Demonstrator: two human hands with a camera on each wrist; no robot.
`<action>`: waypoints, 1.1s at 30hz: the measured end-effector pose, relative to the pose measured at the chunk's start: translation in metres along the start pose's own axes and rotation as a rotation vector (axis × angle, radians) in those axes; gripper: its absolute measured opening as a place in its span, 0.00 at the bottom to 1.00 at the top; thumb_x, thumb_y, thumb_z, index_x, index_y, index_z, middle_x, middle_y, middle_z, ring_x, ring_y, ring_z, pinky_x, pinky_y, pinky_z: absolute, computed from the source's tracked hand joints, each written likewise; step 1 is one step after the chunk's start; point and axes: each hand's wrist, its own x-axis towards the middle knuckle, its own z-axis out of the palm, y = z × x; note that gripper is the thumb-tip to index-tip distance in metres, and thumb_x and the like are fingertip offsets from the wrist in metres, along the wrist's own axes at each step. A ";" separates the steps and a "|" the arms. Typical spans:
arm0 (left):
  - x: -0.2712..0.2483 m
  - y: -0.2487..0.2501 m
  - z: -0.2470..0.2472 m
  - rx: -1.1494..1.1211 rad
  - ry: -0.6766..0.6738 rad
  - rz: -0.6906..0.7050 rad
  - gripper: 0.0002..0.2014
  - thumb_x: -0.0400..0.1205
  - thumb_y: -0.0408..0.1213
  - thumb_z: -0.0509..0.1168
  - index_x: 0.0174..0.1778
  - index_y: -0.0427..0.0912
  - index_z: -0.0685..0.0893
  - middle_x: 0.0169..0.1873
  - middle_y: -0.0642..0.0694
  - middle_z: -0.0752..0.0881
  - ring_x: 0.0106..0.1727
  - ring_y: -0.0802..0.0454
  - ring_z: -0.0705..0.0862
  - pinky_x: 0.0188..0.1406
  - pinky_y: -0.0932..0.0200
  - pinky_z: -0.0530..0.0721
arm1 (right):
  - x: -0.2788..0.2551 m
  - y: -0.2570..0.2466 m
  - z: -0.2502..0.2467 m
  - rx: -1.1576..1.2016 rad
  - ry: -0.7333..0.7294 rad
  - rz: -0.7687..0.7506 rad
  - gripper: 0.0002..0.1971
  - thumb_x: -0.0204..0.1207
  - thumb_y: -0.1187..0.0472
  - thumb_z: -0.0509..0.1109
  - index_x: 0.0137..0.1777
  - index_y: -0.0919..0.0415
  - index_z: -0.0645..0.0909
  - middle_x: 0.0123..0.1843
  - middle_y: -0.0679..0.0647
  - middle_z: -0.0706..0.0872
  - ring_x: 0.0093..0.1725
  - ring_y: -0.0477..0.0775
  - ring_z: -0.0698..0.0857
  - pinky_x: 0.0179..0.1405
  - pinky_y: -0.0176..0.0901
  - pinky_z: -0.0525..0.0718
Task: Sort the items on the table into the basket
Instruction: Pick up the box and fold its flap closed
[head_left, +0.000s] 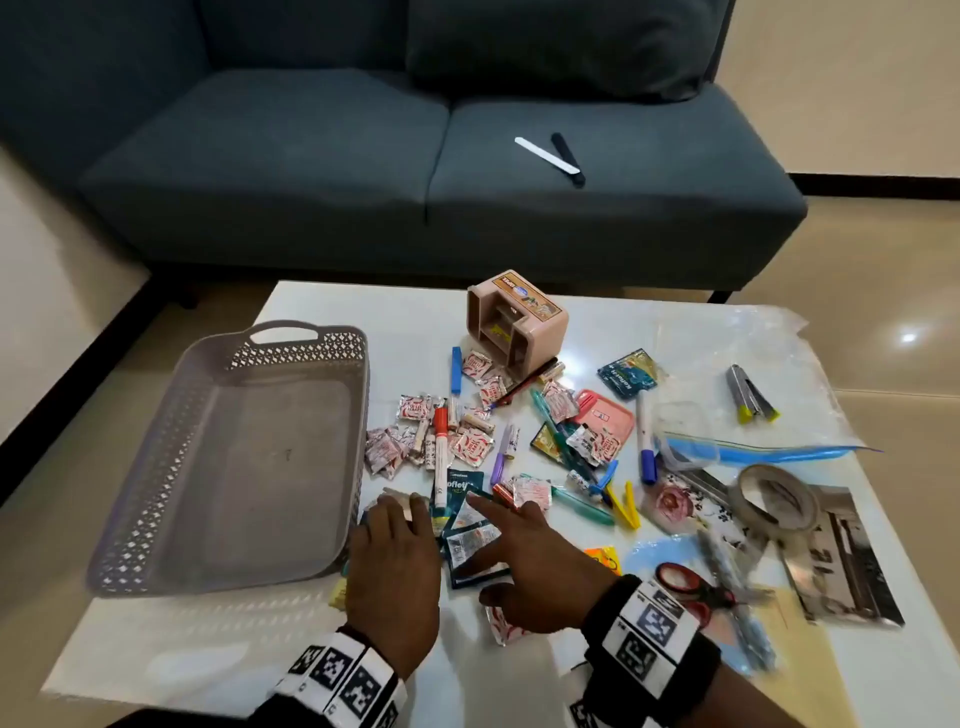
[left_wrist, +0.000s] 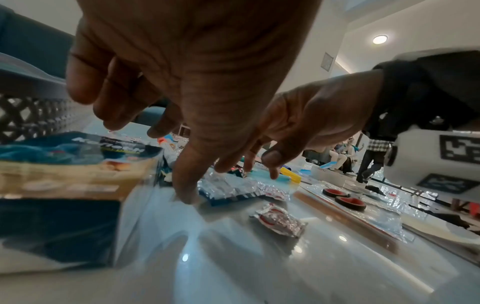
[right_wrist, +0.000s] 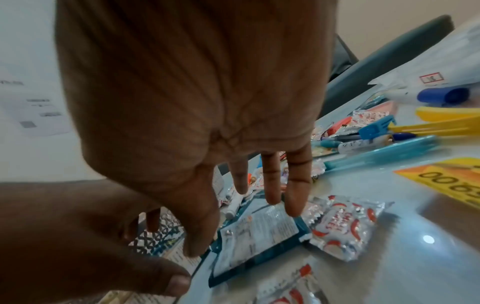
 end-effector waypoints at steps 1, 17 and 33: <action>-0.001 0.001 0.000 0.004 -0.039 -0.025 0.43 0.82 0.48 0.65 0.84 0.36 0.47 0.77 0.27 0.61 0.75 0.32 0.64 0.73 0.44 0.67 | 0.001 0.000 0.001 -0.036 -0.042 0.005 0.22 0.77 0.56 0.69 0.68 0.33 0.80 0.88 0.46 0.47 0.72 0.65 0.62 0.68 0.57 0.73; 0.013 -0.010 -0.010 -0.038 -0.184 0.005 0.24 0.78 0.44 0.70 0.66 0.38 0.74 0.62 0.37 0.77 0.60 0.45 0.80 0.55 0.58 0.79 | 0.002 0.040 0.010 -0.112 0.314 0.238 0.16 0.69 0.59 0.74 0.58 0.52 0.84 0.58 0.48 0.83 0.60 0.53 0.76 0.54 0.44 0.77; 0.021 -0.014 0.001 0.033 -0.135 -0.028 0.36 0.80 0.57 0.66 0.80 0.44 0.62 0.71 0.27 0.71 0.72 0.33 0.71 0.64 0.49 0.77 | -0.005 0.074 -0.067 0.889 0.521 0.497 0.08 0.68 0.66 0.81 0.46 0.65 0.88 0.35 0.55 0.92 0.30 0.51 0.89 0.28 0.45 0.85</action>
